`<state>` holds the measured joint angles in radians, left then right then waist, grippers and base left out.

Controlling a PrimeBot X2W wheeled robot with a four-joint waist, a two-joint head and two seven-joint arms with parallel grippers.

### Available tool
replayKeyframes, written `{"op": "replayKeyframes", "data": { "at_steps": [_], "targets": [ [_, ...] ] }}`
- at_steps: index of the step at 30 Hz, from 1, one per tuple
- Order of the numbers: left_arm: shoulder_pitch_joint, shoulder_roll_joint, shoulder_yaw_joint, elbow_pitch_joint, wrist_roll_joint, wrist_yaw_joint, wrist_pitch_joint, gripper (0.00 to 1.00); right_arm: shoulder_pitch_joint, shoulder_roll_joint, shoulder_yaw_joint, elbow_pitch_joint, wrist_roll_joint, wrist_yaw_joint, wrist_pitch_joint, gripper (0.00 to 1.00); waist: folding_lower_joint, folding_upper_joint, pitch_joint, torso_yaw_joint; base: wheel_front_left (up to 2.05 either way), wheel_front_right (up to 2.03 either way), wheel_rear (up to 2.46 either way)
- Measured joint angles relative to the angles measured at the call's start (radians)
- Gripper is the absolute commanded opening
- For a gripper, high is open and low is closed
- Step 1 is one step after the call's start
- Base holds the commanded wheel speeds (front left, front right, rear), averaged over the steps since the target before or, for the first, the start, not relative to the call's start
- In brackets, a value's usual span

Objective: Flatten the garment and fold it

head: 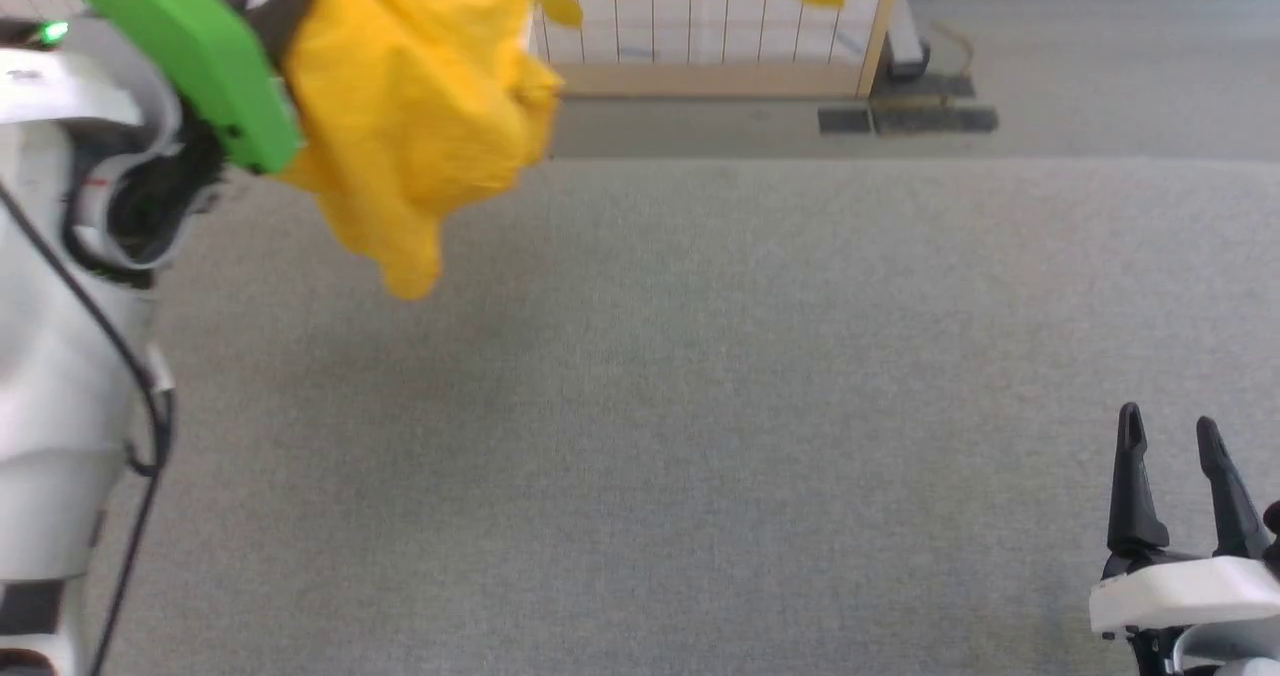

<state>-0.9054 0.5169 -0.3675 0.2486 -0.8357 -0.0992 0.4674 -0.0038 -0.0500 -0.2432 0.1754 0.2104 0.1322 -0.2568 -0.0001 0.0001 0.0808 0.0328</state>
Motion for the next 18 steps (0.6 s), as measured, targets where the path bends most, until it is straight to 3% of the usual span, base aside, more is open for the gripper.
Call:
{"op": "replayKeyframes", "data": {
  "at_steps": [11,18],
  "targets": [
    [0.034,-0.152,-0.111,-0.179,-0.014,0.03,0.028,0.0,0.014,0.0,-0.007,0.01,0.012,0.0,0.0,1.0,0.0,0.0,-0.066,-0.049,0.0,0.0,0.0],
    [0.13,-0.271,-0.19,-0.184,0.009,0.058,-0.064,0.0,0.021,0.0,-0.016,0.007,0.014,0.0,0.0,1.0,0.0,0.0,-0.062,-0.082,0.0,0.0,0.0]
  ]
}}
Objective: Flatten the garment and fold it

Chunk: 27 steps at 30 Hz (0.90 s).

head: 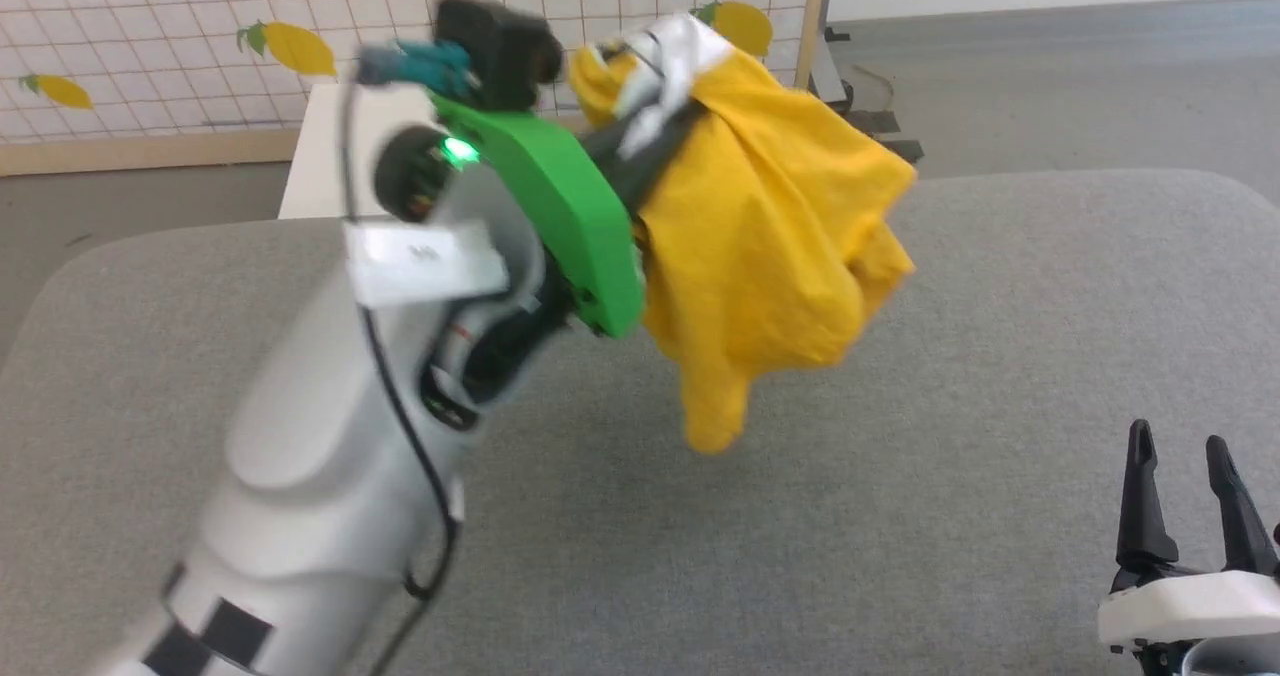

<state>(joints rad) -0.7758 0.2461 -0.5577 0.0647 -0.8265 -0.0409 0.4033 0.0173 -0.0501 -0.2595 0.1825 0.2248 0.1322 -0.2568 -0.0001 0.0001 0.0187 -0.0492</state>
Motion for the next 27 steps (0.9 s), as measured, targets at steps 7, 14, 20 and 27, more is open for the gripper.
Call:
{"op": "replayKeyframes", "data": {
  "at_steps": [7,14,20,27],
  "targets": [
    [0.106,-0.103,-0.084,0.068,0.044,-0.002,-0.134,0.0,-0.003,0.0,0.002,-0.008,0.006,0.0,0.0,1.0,0.0,0.0,0.051,-0.014,0.0,0.0,0.0],
    [0.213,-0.127,-0.184,0.267,0.091,-0.012,-0.189,0.0,-0.02,0.0,0.016,-0.014,0.008,0.0,0.0,1.0,0.0,0.0,0.096,-0.032,0.0,0.0,0.0],
    [0.271,-0.137,-0.212,0.468,0.098,-0.01,-0.208,0.0,-0.029,0.0,0.03,-0.014,0.009,0.0,0.0,1.0,0.0,0.0,0.116,-0.05,0.0,0.0,0.0],
    [0.272,-0.169,-0.197,0.574,0.086,-0.012,-0.283,1.0,-0.031,0.0,0.022,-0.013,0.006,0.0,0.0,1.0,0.0,0.0,0.119,-0.042,0.0,0.0,0.0]
  ]
}}
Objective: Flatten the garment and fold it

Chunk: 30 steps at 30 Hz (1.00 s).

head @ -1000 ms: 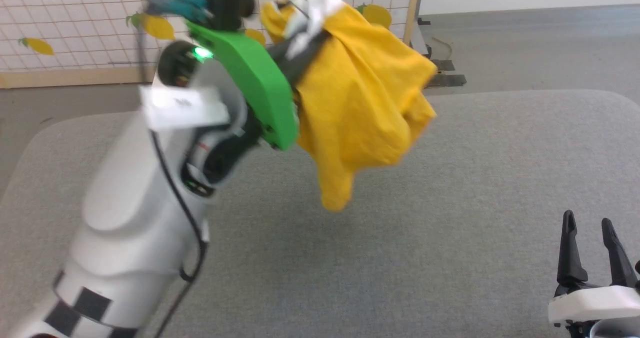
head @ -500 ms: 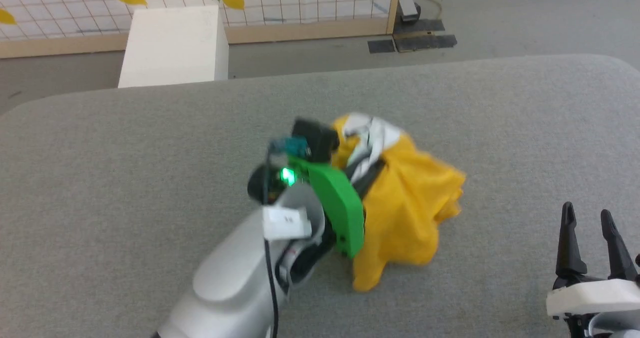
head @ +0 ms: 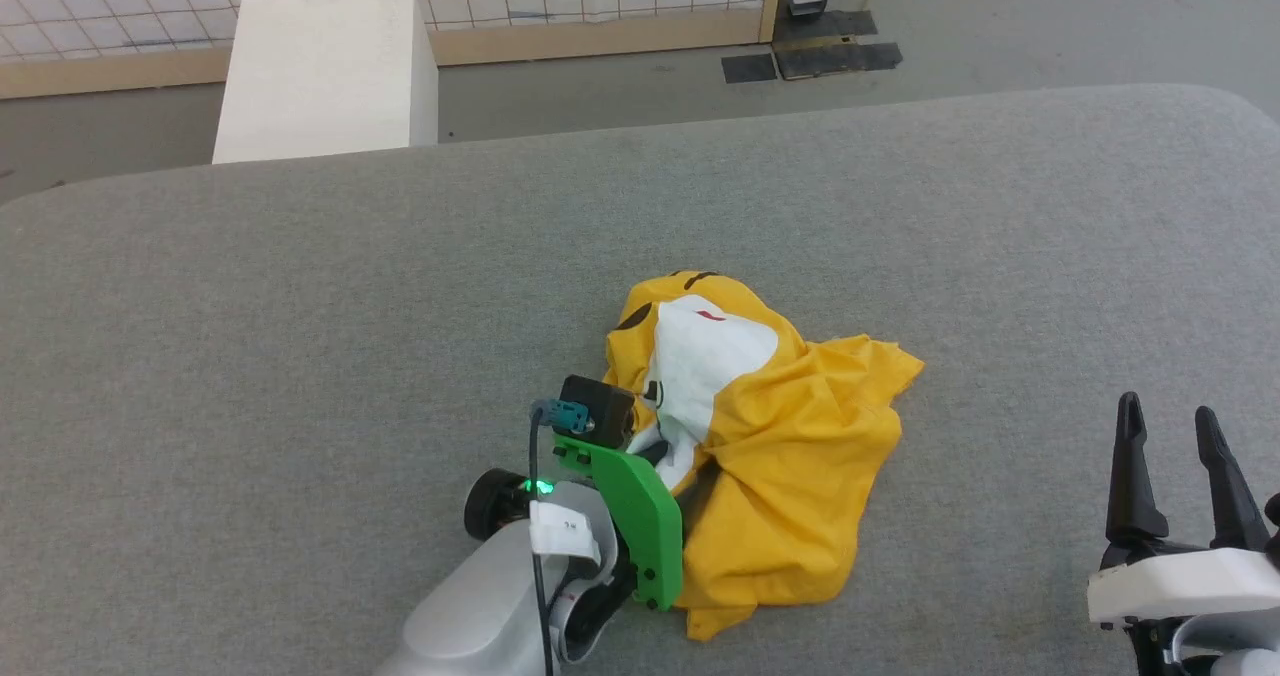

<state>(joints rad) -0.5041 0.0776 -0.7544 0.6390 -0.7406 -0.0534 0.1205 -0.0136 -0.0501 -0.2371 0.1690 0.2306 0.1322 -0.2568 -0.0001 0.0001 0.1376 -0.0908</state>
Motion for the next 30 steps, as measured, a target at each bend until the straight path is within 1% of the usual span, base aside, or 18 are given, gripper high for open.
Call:
{"op": "replayKeyframes", "data": {
  "at_steps": [5,8,10,12,15,18,21,23,25,27,30],
  "targets": [
    [-0.01,-0.01,0.008,-0.001,-0.027,-0.017,-0.053,1.0,0.0,0.0,-0.008,0.002,-0.01,0.0,0.0,1.0,0.0,0.0,-0.019,0.013,0.0,0.0,0.0],
    [-0.017,-0.005,0.032,-0.043,-0.03,-0.021,-0.101,1.0,0.005,0.0,-0.016,0.002,-0.013,0.0,0.0,1.0,0.0,0.0,-0.036,0.023,0.0,0.0,0.0],
    [-0.017,0.015,0.051,-0.092,-0.03,-0.018,-0.142,1.0,0.012,0.0,-0.018,0.003,-0.013,0.0,0.0,1.0,0.0,0.0,-0.049,0.03,0.0,0.0,0.0],
    [-0.014,0.045,0.074,-0.142,-0.022,0.003,-0.193,1.0,0.019,0.0,-0.019,0.005,-0.013,0.0,0.0,1.0,0.0,0.0,-0.061,0.037,0.0,0.0,0.0],
    [0.017,0.115,0.116,-0.216,0.006,0.053,-0.272,1.0,0.025,0.0,-0.015,0.006,-0.013,0.0,0.0,1.0,0.0,0.0,-0.077,0.046,0.0,0.0,0.0],
    [0.093,0.181,0.161,-0.295,0.028,0.103,-0.336,1.0,0.034,0.0,-0.013,0.007,-0.013,0.0,0.0,1.0,0.0,0.0,-0.09,0.055,0.0,0.0,0.0],
    [0.187,0.221,0.217,-0.385,0.044,0.151,-0.368,1.0,0.04,0.0,-0.014,0.007,-0.013,0.0,0.0,1.0,0.0,0.0,-0.099,0.063,0.0,0.0,0.0],
    [0.249,0.238,0.263,-0.445,0.066,0.181,-0.374,1.0,0.045,0.0,-0.015,0.006,-0.013,0.0,0.0,1.0,0.0,0.0,-0.103,0.068,0.0,0.0,0.0],
    [0.319,0.243,0.342,-0.532,0.115,0.205,-0.374,1.0,0.051,0.0,-0.016,0.006,-0.018,0.0,0.0,1.0,0.0,0.0,-0.106,0.074,0.0,0.0,0.0],
    [0.379,0.236,0.422,-0.62,0.186,0.217,-0.378,1.0,0.054,0.0,-0.017,0.006,-0.021,0.0,0.0,1.0,0.0,0.0,-0.108,0.08,0.0,0.0,0.0],
    [0.486,0.215,0.513,-0.704,0.291,0.212,-0.379,1.0,0.056,0.0,-0.012,0.006,-0.022,0.0,0.0,1.0,0.0001,0.0,-0.113,0.085,0.0,0.0,0.0]
  ]
}}
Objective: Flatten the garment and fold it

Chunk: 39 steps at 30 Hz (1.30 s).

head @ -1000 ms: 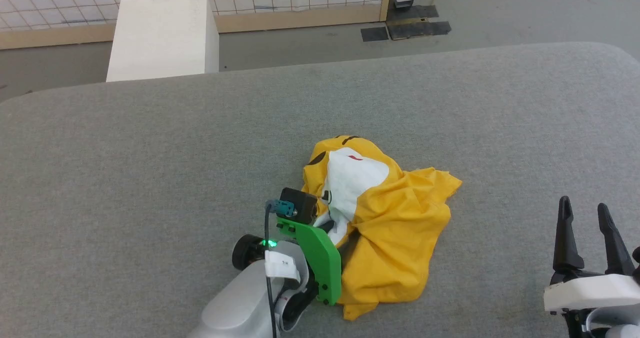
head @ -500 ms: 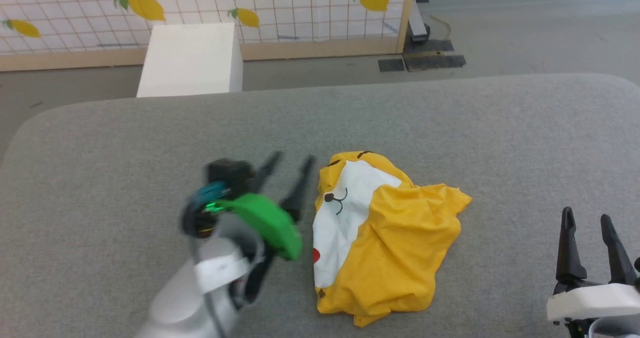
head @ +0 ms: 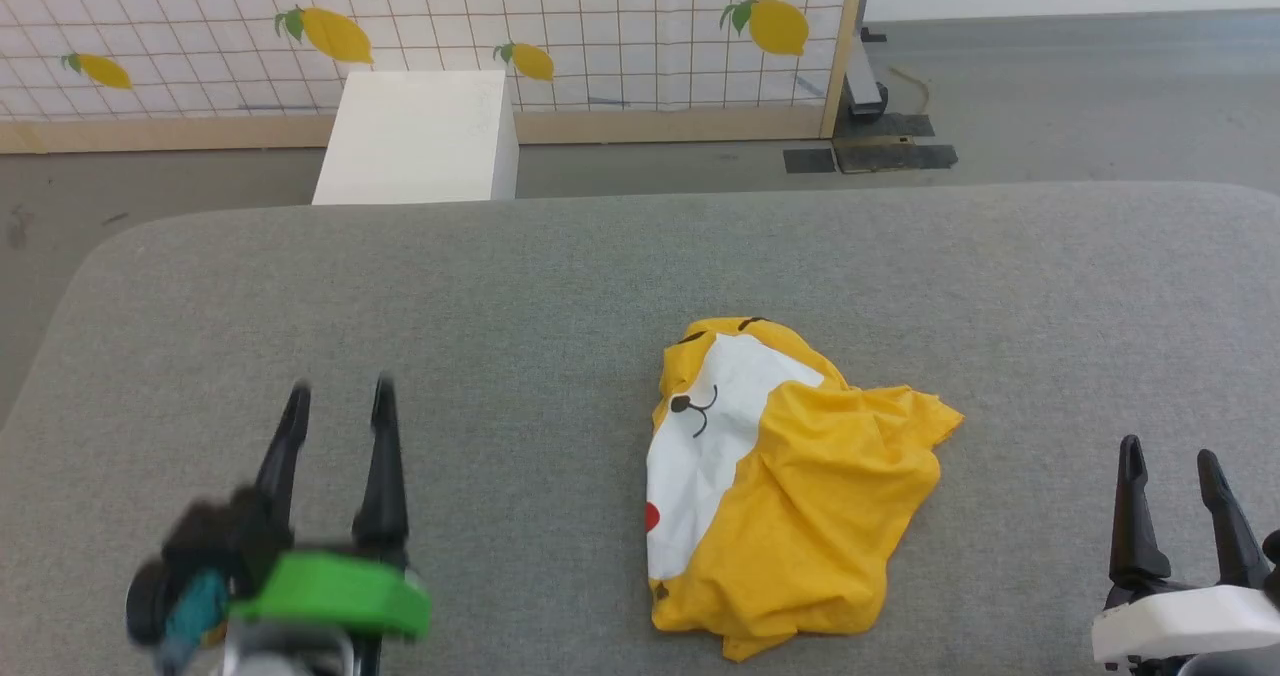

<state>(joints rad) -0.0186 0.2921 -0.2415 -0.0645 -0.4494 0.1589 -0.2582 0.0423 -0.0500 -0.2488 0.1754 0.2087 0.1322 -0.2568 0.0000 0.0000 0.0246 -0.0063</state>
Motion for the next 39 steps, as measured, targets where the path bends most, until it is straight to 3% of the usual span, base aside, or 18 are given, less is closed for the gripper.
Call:
{"op": "replayKeyframes", "data": {
  "at_steps": [5,12,17,31,39],
  "targets": [
    [0.144,-0.079,0.092,-0.029,0.072,-0.046,0.0,1.0,0.009,0.0,0.002,0.001,0.0,0.0,0.0,1.0,0.0,0.0,-0.006,0.015,0.0,0.0,0.0],
    [0.163,-0.158,0.18,-0.031,0.136,-0.124,0.0,1.0,0.008,0.0,0.025,0.009,0.004,0.0,0.0,1.0,0.0,0.0,-0.006,0.041,0.0,0.0,0.0],
    [0.162,-0.181,0.217,-0.026,0.186,-0.163,0.0,1.0,-0.06,0.0,0.073,0.048,0.008,0.0,0.033,1.0,0.0,0.0,0.006,0.047,0.0,0.0,0.0],
    [0.12,-0.223,0.262,0.01,0.22,-0.245,0.0,1.0,-0.359,-0.025,0.137,0.08,-0.188,0.0,0.744,1.0,0.0,0.0,0.086,0.063,0.0,0.0,0.0],
    [0.071,-0.229,0.266,0.038,0.22,-0.27,0.0,1.0,-0.4,-0.081,0.151,0.141,-0.181,0.0,0.945,1.0,0.0,0.0,0.147,0.106,0.0,0.0,0.0]
  ]
}}
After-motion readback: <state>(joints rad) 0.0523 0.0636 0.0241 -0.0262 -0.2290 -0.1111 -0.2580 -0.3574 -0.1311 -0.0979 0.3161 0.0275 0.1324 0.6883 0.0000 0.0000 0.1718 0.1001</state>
